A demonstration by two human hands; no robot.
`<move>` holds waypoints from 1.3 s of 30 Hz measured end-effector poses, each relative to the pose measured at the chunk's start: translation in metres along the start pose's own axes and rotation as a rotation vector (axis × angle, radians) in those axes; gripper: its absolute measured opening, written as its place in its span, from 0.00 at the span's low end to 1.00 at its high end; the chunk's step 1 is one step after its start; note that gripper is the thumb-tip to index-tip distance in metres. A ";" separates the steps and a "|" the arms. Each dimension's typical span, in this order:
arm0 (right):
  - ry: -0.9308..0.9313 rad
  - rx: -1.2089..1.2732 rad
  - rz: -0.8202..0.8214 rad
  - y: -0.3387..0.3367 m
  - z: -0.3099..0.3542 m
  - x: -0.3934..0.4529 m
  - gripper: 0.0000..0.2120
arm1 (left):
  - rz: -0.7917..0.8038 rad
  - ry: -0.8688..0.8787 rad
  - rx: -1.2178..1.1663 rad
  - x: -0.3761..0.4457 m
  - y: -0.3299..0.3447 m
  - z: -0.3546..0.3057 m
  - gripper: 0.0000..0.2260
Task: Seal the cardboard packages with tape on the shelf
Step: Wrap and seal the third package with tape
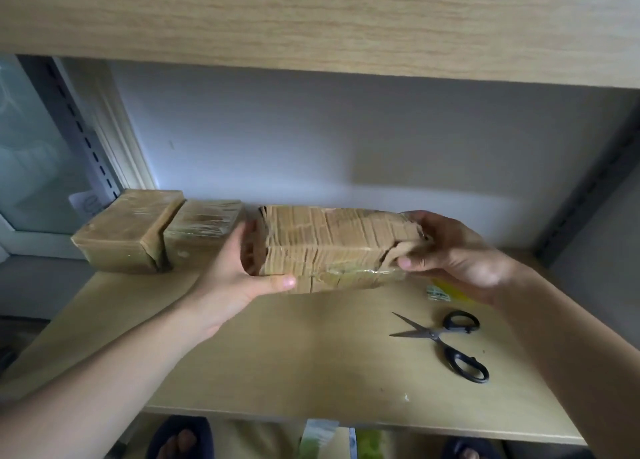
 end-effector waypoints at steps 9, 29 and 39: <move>-0.189 -0.745 -0.273 0.001 0.000 0.000 0.33 | -0.316 0.363 0.682 0.005 -0.006 -0.022 0.39; -0.221 -1.034 -0.125 0.040 -0.010 -0.021 0.19 | 0.037 0.193 0.736 -0.005 0.002 0.008 0.28; -0.371 -0.947 -0.248 0.047 0.006 -0.062 0.12 | -0.111 0.438 0.716 -0.046 0.025 -0.068 0.16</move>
Point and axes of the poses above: each hand's wrist, its own x-axis towards the middle knuckle, its own y-axis out of the palm, z = x × y, the point moved 9 cm from there along x, towards the middle knuckle, and after that the axes turned 5 degrees about x, right-handed, at the moved point
